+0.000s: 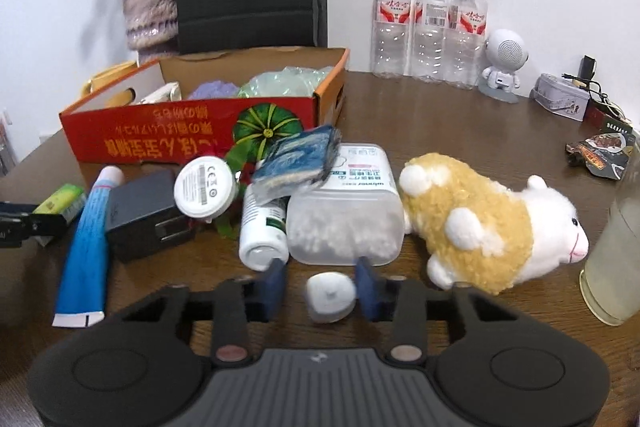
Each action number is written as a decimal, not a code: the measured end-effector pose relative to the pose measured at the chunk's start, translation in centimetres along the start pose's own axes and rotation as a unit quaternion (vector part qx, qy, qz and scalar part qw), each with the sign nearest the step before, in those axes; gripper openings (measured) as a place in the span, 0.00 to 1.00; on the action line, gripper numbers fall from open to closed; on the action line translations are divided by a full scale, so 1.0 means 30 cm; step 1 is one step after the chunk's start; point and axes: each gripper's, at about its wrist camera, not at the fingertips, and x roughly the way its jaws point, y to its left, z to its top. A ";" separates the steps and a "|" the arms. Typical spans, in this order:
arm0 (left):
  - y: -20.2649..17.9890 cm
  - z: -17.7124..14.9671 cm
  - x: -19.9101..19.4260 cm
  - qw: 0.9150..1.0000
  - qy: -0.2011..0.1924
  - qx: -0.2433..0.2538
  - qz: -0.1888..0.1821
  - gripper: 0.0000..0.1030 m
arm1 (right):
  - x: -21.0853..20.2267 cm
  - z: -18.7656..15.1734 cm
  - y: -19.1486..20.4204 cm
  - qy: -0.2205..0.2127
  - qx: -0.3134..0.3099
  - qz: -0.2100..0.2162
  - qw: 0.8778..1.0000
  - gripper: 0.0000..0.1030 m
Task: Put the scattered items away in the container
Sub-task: 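Grasp the green tissue pack with the left tool while the right tool grasps the small white button, then lower the tissue pack and button into the cardboard box and open both tools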
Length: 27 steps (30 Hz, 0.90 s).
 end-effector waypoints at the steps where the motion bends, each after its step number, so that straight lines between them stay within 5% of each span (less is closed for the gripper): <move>1: -0.005 -0.002 -0.005 1.000 -0.001 0.000 0.000 0.45 | -0.005 -0.004 -0.001 0.000 0.000 -0.005 1.000 0.24; 7: -0.027 -0.015 -0.100 1.000 -0.020 -0.014 -0.019 0.45 | -0.081 -0.031 0.005 0.009 0.025 0.012 1.000 0.23; 15: -0.005 0.117 -0.214 0.996 -0.077 -0.018 -0.033 0.45 | -0.238 0.096 0.092 -0.059 0.006 0.061 0.996 0.23; 22: 0.058 0.440 -0.030 0.998 -0.058 -0.016 -0.017 0.45 | -0.098 0.389 0.181 -0.058 -0.020 0.098 0.993 0.23; 27: 0.144 0.592 0.228 0.999 0.022 -0.041 0.010 0.45 | 0.155 0.629 0.258 0.008 0.018 0.126 0.992 0.23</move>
